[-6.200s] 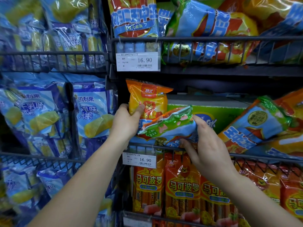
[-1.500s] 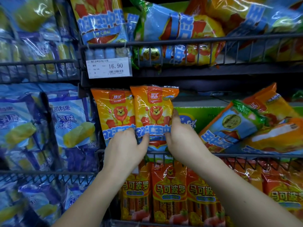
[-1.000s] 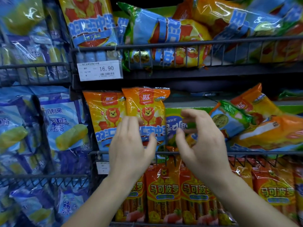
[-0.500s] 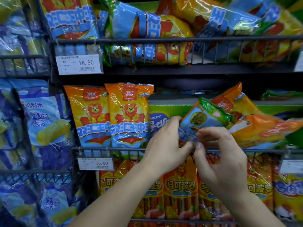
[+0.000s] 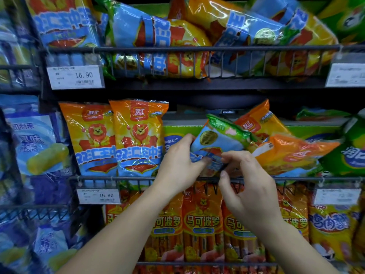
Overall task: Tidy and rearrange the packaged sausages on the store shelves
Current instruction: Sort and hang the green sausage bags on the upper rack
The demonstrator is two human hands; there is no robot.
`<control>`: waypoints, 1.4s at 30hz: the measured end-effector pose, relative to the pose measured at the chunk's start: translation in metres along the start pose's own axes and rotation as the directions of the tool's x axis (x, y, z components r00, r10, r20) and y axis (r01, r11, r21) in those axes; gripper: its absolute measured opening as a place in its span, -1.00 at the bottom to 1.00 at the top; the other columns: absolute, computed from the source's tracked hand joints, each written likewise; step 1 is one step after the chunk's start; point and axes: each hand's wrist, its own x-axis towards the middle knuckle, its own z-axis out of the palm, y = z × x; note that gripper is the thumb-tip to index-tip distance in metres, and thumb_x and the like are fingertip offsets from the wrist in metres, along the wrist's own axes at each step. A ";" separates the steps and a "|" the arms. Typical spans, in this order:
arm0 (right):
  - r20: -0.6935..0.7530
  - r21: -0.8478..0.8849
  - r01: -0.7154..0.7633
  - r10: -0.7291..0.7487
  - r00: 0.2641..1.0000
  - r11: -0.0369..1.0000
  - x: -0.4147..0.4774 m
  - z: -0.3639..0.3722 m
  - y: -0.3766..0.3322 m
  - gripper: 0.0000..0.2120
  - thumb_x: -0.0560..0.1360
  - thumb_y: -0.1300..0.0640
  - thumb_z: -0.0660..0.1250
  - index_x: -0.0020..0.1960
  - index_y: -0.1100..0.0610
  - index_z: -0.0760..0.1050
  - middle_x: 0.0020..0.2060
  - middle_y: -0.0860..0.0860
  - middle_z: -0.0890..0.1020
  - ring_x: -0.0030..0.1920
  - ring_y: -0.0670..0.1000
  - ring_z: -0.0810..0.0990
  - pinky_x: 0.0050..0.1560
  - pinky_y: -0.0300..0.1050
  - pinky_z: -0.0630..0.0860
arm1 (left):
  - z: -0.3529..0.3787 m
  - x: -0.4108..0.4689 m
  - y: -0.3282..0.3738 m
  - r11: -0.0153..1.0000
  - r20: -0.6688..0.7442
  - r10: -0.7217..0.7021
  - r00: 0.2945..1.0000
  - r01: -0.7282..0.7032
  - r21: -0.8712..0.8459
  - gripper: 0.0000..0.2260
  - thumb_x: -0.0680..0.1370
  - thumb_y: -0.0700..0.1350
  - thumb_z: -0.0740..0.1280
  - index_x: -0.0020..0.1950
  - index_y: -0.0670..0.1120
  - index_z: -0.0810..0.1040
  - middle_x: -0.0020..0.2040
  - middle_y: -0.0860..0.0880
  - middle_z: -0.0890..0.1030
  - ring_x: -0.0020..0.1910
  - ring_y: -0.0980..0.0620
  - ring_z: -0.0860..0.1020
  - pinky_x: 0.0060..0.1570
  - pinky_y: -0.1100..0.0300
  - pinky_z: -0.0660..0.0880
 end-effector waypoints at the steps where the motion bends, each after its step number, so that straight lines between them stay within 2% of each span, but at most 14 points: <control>1: 0.010 -0.004 0.000 0.000 1.000 1.000 0.000 0.000 0.000 -0.75 0.53 0.10 0.24 0.19 0.14 0.47 -0.07 -0.04 0.55 -0.15 -0.08 0.57 -0.27 -0.05 0.57 | -0.001 0.000 -0.001 1.000 -0.021 -0.014 1.000 0.013 -0.028 -0.75 0.45 -0.02 0.49 0.03 -0.03 0.50 -0.06 0.10 0.63 -0.04 0.06 0.60 -0.04 0.04 0.54; 3: 0.025 -0.018 0.007 -0.006 1.000 1.000 0.001 -0.001 0.001 -0.74 0.53 0.10 0.24 0.19 0.15 0.48 -0.06 -0.04 0.56 -0.12 -0.08 0.58 -0.26 -0.06 0.57 | -0.004 -0.002 -0.002 0.992 -0.064 -0.062 0.996 0.054 -0.117 -0.74 0.46 -0.05 0.50 0.07 -0.03 0.52 -0.06 0.11 0.64 -0.07 0.11 0.61 -0.09 0.11 0.56; 7: 0.047 -0.010 0.000 0.001 0.999 1.000 0.003 -0.001 0.000 -0.72 0.53 0.08 0.23 0.20 0.14 0.48 -0.03 -0.06 0.58 -0.09 -0.10 0.58 -0.18 -0.15 0.55 | -0.010 -0.004 -0.005 0.932 -0.162 -0.171 0.972 0.106 -0.347 -0.73 0.45 -0.07 0.52 0.09 0.05 0.53 -0.02 0.10 0.66 -0.04 0.11 0.64 -0.12 0.00 0.64; 10: 0.094 0.031 -0.044 0.041 0.995 0.999 0.004 0.001 -0.001 -0.68 0.53 0.05 0.22 0.25 0.11 0.43 -0.06 -0.08 0.55 -0.14 -0.15 0.56 -0.20 -0.14 0.56 | -0.013 -0.006 -0.002 0.885 -0.197 -0.196 0.961 0.086 -0.457 -0.74 0.46 -0.12 0.52 0.09 0.01 0.54 -0.03 0.05 0.68 -0.06 0.09 0.66 -0.30 0.26 0.59; 13: 0.159 0.042 -0.089 0.081 0.984 0.995 0.002 0.006 -0.002 -0.64 0.53 0.02 0.23 0.30 0.08 0.39 -0.03 -0.11 0.51 -0.10 -0.18 0.55 -0.14 -0.14 0.57 | -0.014 -0.010 -0.002 0.870 -0.218 -0.183 0.959 0.055 -0.490 -0.73 0.45 -0.12 0.52 0.09 0.01 0.54 -0.03 0.05 0.67 -0.06 0.10 0.65 -0.29 0.26 0.59; 15: 0.183 0.043 -0.118 0.109 0.977 0.992 0.000 0.009 -0.002 -0.61 0.52 0.04 0.28 0.33 0.05 0.36 0.02 -0.11 0.51 -0.03 -0.16 0.56 -0.06 -0.13 0.59 | -0.015 -0.013 -0.004 0.877 -0.235 -0.151 0.960 0.020 -0.480 -0.73 0.46 -0.12 0.52 0.09 0.03 0.55 -0.03 0.07 0.67 -0.02 0.10 0.65 -0.15 0.14 0.62; 18: 0.205 0.055 -0.156 0.142 0.968 0.986 0.000 0.011 -0.003 -0.56 0.53 0.07 0.32 0.37 0.07 0.33 0.10 -0.08 0.52 0.10 -0.12 0.56 0.07 -0.10 0.58 | -0.017 -0.017 -0.004 0.862 -0.252 -0.123 0.960 -0.022 -0.506 -0.73 0.46 -0.15 0.52 0.09 0.05 0.55 -0.01 0.08 0.68 0.01 0.14 0.65 0.02 0.15 0.60; 21: 0.185 0.058 -0.165 0.152 0.971 0.985 0.004 0.009 -0.009 -0.54 0.51 0.07 0.32 0.37 0.10 0.33 0.14 -0.08 0.50 0.15 -0.12 0.53 0.15 -0.24 0.50 | -0.018 -0.019 0.000 0.823 -0.257 -0.120 0.959 -0.049 -0.565 -0.72 0.46 -0.16 0.51 0.11 0.02 0.55 0.01 0.04 0.69 0.04 0.09 0.65 0.09 0.02 0.60; 25: 0.111 0.103 -0.125 0.114 0.987 0.987 0.015 0.004 -0.022 -0.54 0.50 0.12 0.34 0.36 0.16 0.35 0.17 -0.11 0.46 0.16 -0.15 0.52 0.15 -0.38 0.46 | -0.030 -0.016 0.016 0.772 -0.301 -0.071 0.951 -0.138 -0.620 -0.74 0.45 -0.18 0.49 0.10 0.00 0.56 0.01 0.03 0.70 0.04 0.06 0.66 0.06 0.05 0.60; 29: 0.054 0.150 -0.083 0.076 0.996 0.985 0.026 -0.003 -0.031 -0.57 0.50 0.14 0.35 0.34 0.15 0.35 0.16 -0.09 0.47 0.15 -0.11 0.54 0.07 -0.18 0.58 | -0.050 -0.011 0.037 0.742 -0.341 0.015 0.940 -0.240 -0.626 -0.74 0.47 -0.24 0.48 0.06 0.04 0.56 -0.05 0.08 0.71 -0.01 0.08 0.68 -0.05 0.19 0.60; 34: -0.031 0.160 -0.040 0.046 0.998 0.986 0.034 -0.009 -0.039 -0.60 0.51 0.14 0.32 0.31 0.18 0.36 0.13 -0.03 0.47 0.14 -0.07 0.55 -0.04 -0.10 0.60 | -0.079 -0.009 0.051 0.809 -0.366 0.107 0.925 -0.295 -0.509 -0.70 0.45 -0.25 0.51 0.14 -0.03 0.57 -0.03 0.05 0.71 -0.02 0.08 0.68 -0.05 0.16 0.61; 39: -0.182 0.223 0.002 0.039 0.983 0.975 0.038 -0.019 -0.053 -0.56 0.49 0.14 0.34 0.31 0.26 0.36 0.13 0.08 0.50 0.10 0.02 0.55 -0.04 -0.04 0.58 | -0.107 -0.012 0.048 0.966 -0.380 0.150 0.913 -0.217 -0.139 -0.60 0.34 -0.12 0.61 0.10 0.10 0.57 -0.05 0.13 0.68 -0.04 0.10 0.65 -0.04 -0.02 0.61; 41: -0.225 0.178 0.028 0.013 0.974 0.984 0.041 -0.030 -0.066 -0.56 0.46 0.15 0.38 0.28 0.25 0.37 0.15 0.06 0.47 0.13 0.06 0.53 0.05 -0.03 0.55 | -0.113 -0.014 0.046 0.985 -0.365 0.173 0.915 -0.169 0.045 -0.60 0.28 0.02 0.58 0.05 0.16 0.56 -0.09 0.17 0.66 -0.06 0.10 0.64 -0.07 -0.04 0.59; 42: -0.220 0.209 -0.030 0.077 0.973 0.977 0.037 -0.019 -0.049 -0.56 0.44 0.15 0.40 0.26 0.21 0.38 0.14 0.04 0.45 0.15 0.03 0.51 0.14 -0.06 0.51 | -0.115 -0.016 0.046 0.980 -0.348 0.187 0.919 -0.149 0.134 -0.60 0.26 0.07 0.56 0.05 0.18 0.55 -0.11 0.18 0.65 -0.08 0.08 0.64 -0.09 -0.05 0.58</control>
